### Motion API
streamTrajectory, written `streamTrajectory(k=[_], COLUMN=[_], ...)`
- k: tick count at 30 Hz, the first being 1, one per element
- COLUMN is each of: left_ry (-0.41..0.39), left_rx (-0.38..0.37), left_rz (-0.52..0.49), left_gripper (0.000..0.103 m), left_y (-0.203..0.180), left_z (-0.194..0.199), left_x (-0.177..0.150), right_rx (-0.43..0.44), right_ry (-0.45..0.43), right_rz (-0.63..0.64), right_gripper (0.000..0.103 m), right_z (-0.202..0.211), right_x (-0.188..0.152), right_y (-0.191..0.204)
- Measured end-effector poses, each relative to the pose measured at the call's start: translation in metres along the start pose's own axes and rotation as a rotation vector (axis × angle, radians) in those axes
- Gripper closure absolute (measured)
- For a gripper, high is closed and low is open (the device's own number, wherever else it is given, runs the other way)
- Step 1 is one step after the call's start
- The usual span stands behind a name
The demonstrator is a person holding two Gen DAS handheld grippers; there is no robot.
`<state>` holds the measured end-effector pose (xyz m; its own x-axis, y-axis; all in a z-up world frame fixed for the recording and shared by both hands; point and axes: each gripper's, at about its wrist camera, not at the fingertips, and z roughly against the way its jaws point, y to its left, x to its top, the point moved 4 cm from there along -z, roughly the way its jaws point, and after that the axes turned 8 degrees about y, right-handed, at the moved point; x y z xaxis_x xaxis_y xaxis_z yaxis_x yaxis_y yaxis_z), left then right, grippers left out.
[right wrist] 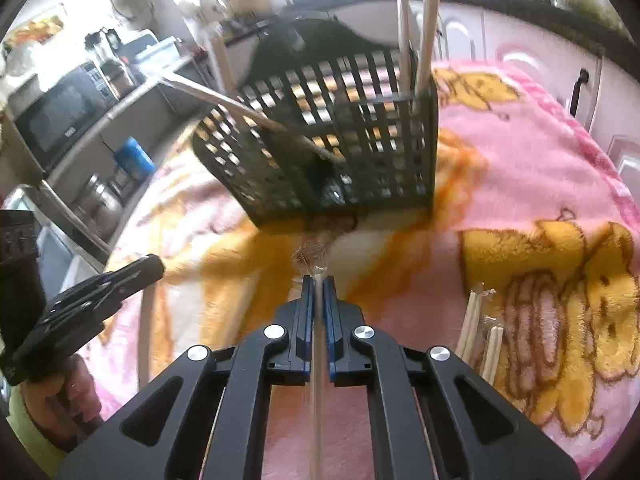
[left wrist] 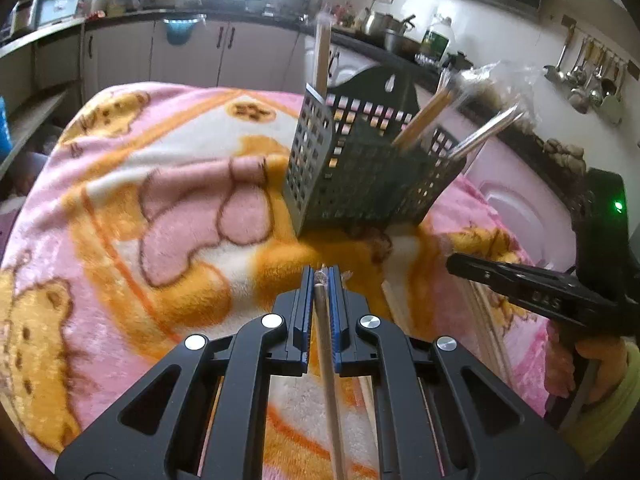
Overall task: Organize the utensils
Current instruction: 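Lift both held chopsticks upright and carry them over the caddy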
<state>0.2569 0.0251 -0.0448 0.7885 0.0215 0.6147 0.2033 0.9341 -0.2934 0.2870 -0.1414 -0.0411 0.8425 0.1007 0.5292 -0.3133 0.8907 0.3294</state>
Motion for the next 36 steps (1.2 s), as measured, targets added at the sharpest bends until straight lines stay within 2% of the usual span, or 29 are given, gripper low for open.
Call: streamTrajectory(k=[12, 19, 27, 36], left_ry=[-0.144, -0.221, -0.297, -0.366], left_rx=[0.008, 0.020, 0.023, 0.029], left_rz=[-0.038, -0.058, -0.084, -0.130], left_gripper=[0.101, 0.100, 0.101, 0.101], left_y=[-0.024, -0.036, -0.050, -0.066], left_z=[0.045, 0.066, 0.084, 0.101], left_x=[0.035, 0.059, 0.090, 0.128], right_rx=[-0.025, -0.038, -0.046, -0.048], right_ry=[-0.317, -0.451, -0.567, -0.627], right_rz=[0.056, 0.063, 0.061, 0.058], right_gripper=[0.098, 0.098, 0.098, 0.098], right_z=[0.078, 0.111, 0.137, 0.148], right_x=[0.011, 0.021, 0.030, 0.054], right_y=[0.007, -0.003, -0.012, -0.018])
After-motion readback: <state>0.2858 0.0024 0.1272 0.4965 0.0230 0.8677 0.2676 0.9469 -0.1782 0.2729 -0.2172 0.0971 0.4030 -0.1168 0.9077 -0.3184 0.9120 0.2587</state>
